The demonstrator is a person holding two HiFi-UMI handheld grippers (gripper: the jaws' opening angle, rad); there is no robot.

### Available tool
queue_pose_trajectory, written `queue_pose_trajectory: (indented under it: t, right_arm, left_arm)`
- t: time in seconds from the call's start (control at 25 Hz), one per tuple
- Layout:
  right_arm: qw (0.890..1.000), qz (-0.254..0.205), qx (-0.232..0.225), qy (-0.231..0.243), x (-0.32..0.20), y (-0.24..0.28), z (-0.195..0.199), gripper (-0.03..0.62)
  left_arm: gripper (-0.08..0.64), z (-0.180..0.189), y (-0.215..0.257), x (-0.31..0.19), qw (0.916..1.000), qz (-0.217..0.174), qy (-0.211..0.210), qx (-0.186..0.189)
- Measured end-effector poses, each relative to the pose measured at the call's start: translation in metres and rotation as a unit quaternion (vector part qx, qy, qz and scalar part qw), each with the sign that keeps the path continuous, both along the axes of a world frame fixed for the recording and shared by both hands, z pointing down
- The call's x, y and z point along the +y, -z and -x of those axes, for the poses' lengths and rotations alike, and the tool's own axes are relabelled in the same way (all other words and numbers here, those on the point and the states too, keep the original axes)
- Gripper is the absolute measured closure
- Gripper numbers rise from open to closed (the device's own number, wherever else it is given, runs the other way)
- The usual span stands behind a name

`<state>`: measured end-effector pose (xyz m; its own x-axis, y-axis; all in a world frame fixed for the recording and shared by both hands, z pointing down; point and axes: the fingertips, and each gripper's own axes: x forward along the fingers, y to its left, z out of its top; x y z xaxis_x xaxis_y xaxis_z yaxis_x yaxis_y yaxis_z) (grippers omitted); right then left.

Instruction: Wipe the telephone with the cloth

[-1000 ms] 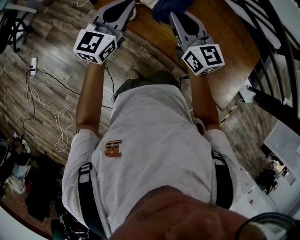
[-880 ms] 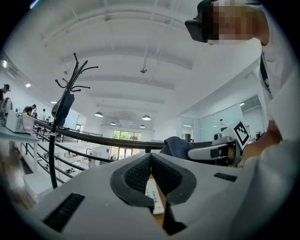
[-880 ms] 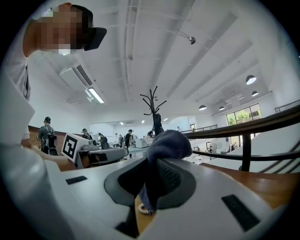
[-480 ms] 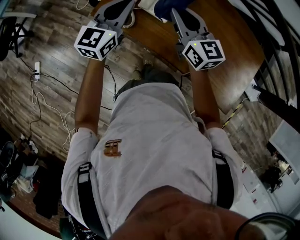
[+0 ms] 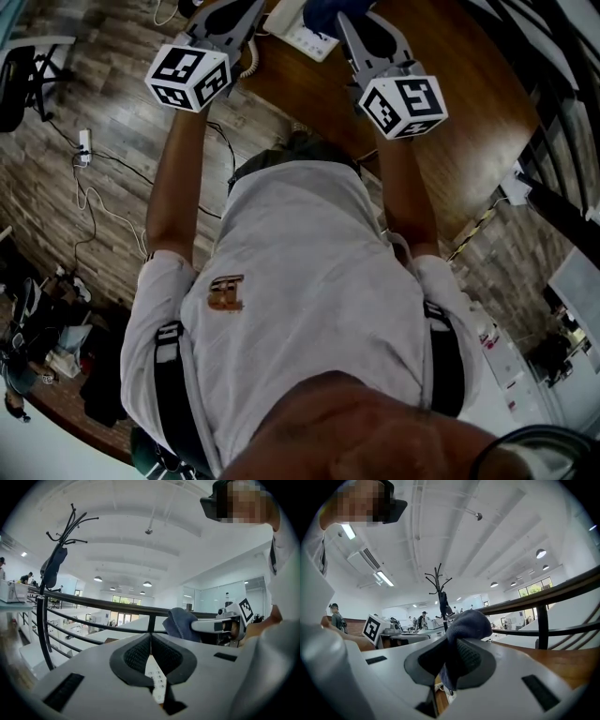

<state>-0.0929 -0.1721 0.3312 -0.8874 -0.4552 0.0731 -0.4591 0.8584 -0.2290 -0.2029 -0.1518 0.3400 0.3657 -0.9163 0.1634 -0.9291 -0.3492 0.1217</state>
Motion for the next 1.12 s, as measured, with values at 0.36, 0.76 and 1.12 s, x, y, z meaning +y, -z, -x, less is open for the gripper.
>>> queue_pose_trajectory:
  t: [0.36, 0.76, 1.12]
  right_arm:
    - [1.000, 0.027, -0.001, -0.008, -0.050, -0.018, -0.006, 0.532]
    - [0.998, 0.043, 0.012, -0.035, -0.069, -0.030, 0.010, 0.532]
    - [0.994, 0.096, 0.025, -0.043, -0.089, -0.046, 0.037, 0.532]
  left_arm:
    - [0.477, -0.003, -0.033, -0.055, 0.9967, 0.080, -0.014, 0.000]
    - [0.446, 0.004, -0.071, -0.085, 0.9856, 0.154, -0.068, -0.006]
    - [0.428, 0.019, -0.106, -0.103, 0.9664, 0.228, -0.117, -0.023]
